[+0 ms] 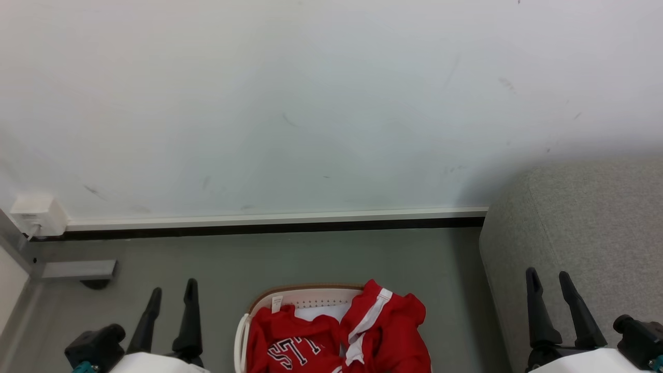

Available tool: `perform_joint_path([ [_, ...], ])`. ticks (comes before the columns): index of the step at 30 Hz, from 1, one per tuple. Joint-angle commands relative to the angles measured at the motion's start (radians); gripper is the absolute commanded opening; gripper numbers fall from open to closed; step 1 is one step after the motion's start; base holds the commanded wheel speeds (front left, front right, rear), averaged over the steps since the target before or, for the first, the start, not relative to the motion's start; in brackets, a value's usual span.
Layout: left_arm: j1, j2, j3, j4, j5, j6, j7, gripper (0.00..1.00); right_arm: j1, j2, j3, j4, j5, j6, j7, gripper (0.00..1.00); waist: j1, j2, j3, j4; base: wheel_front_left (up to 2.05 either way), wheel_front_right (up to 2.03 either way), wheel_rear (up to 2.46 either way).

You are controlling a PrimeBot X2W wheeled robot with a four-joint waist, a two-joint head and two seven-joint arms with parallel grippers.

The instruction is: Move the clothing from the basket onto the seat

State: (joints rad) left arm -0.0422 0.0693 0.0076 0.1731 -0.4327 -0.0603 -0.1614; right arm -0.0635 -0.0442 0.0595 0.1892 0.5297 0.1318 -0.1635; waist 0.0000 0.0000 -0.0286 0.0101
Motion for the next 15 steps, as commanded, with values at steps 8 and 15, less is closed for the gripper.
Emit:
perform_joint_path([
  [8, -0.006, 0.008, -0.001, -0.010, 0.104, -0.004, -0.030, 1.00, -0.020, -0.009, 0.017, -0.005, -0.090, -0.001, -0.027, 1.00, 0.0000, 0.0000, -0.003, -0.001, 0.00, 0.00, 0.00],
  [15, -0.003, 0.007, -0.003, -0.016, 0.171, -0.002, -0.044, 1.00, -0.020, -0.009, 0.024, 0.001, -0.144, -0.002, -0.044, 1.00, 0.0000, 0.0000, -0.008, -0.004, 0.00, 0.00, 0.00],
])
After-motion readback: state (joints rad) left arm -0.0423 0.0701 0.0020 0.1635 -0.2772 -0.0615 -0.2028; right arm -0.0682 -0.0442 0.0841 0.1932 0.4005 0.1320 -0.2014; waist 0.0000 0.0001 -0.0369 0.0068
